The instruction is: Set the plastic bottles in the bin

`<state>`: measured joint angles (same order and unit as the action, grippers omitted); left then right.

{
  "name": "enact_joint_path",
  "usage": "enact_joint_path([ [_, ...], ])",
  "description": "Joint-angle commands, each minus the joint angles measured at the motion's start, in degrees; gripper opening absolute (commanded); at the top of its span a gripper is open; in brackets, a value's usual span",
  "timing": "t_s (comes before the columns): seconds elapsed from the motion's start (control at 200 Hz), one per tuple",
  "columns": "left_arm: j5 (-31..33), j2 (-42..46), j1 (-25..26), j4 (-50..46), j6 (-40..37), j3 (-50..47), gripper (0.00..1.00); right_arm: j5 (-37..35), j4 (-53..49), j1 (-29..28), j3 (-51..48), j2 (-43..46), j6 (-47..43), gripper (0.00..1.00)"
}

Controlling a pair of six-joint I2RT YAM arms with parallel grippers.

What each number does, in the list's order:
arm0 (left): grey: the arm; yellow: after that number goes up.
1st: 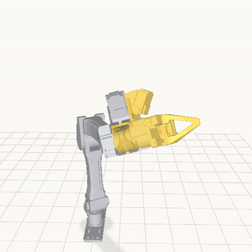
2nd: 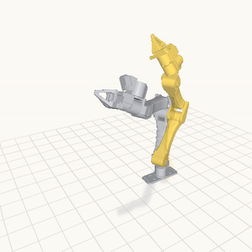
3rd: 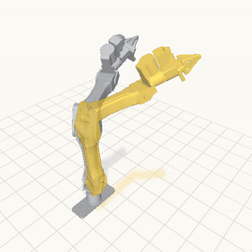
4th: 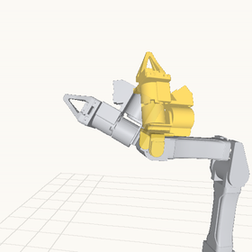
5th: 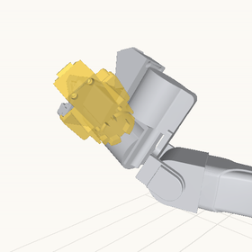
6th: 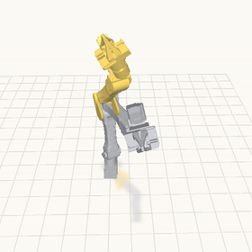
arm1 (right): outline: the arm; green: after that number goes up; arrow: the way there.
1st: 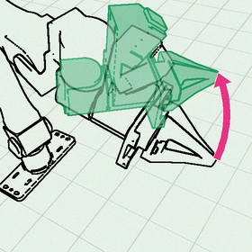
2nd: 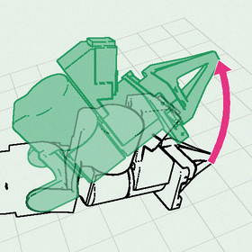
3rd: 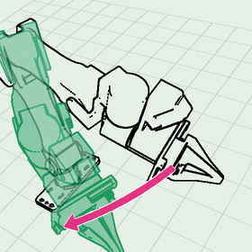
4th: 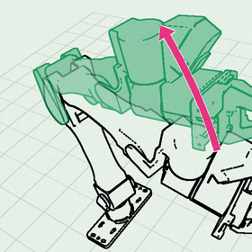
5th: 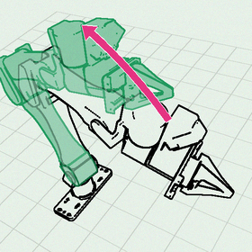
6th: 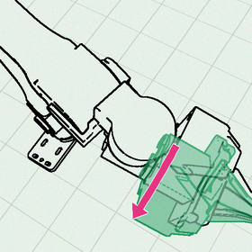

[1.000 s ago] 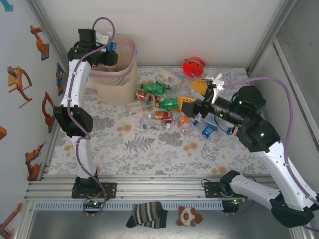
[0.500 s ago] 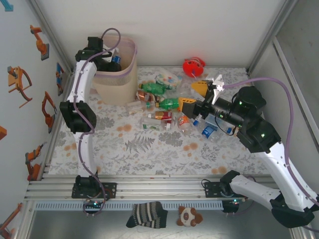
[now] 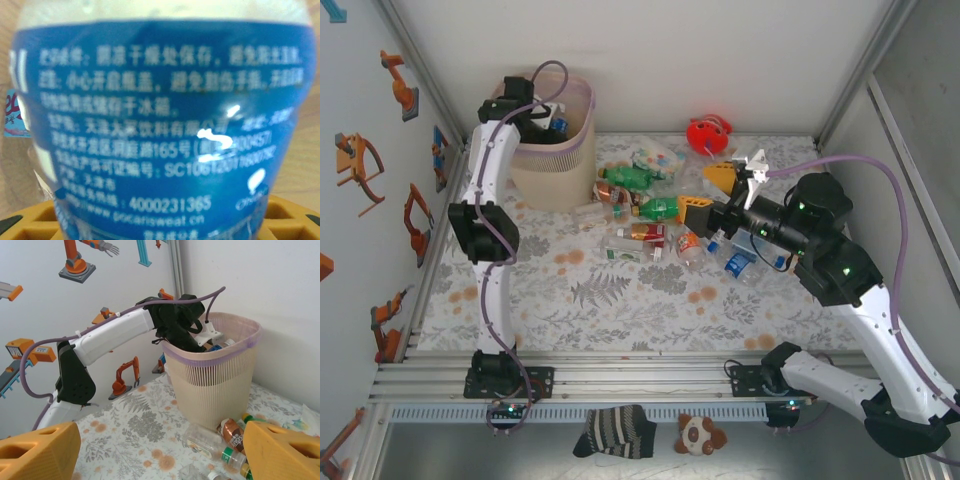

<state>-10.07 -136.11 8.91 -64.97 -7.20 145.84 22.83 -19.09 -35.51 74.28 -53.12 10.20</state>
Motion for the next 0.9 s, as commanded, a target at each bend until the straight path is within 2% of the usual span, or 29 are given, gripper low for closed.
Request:
enact_joint_path([
  [0.0, 4.28, -3.96, -1.3, -6.68, -0.62, -1.02, 0.54, -0.16, 0.72, -0.44, 0.16, 0.47, -0.61, 0.84],
  [0.16, 1.57, -0.63, -1.26, -5.64, 0.67, -0.57, 0.66, -0.15, 0.69, -0.51, 0.34, 0.48, -0.37, 0.83],
  [0.546, -5.95, 8.49, -1.35, -2.33, 4.0, 1.24, 0.81, -0.36, 1.07, -0.53, 0.08, 0.85, 0.19, 0.83],
  [0.791, -9.33, 11.74, -1.35, -0.88, 5.26, 1.13, 0.83, 0.02, 1.6, -0.53, 0.11, 0.72, 0.33, 0.83],
  [0.896, -9.73, 12.44, -1.35, -0.23, 5.25, 1.04, 0.77, 0.02, 1.6, -0.53, -0.01, 0.74, 0.24, 0.83],
])
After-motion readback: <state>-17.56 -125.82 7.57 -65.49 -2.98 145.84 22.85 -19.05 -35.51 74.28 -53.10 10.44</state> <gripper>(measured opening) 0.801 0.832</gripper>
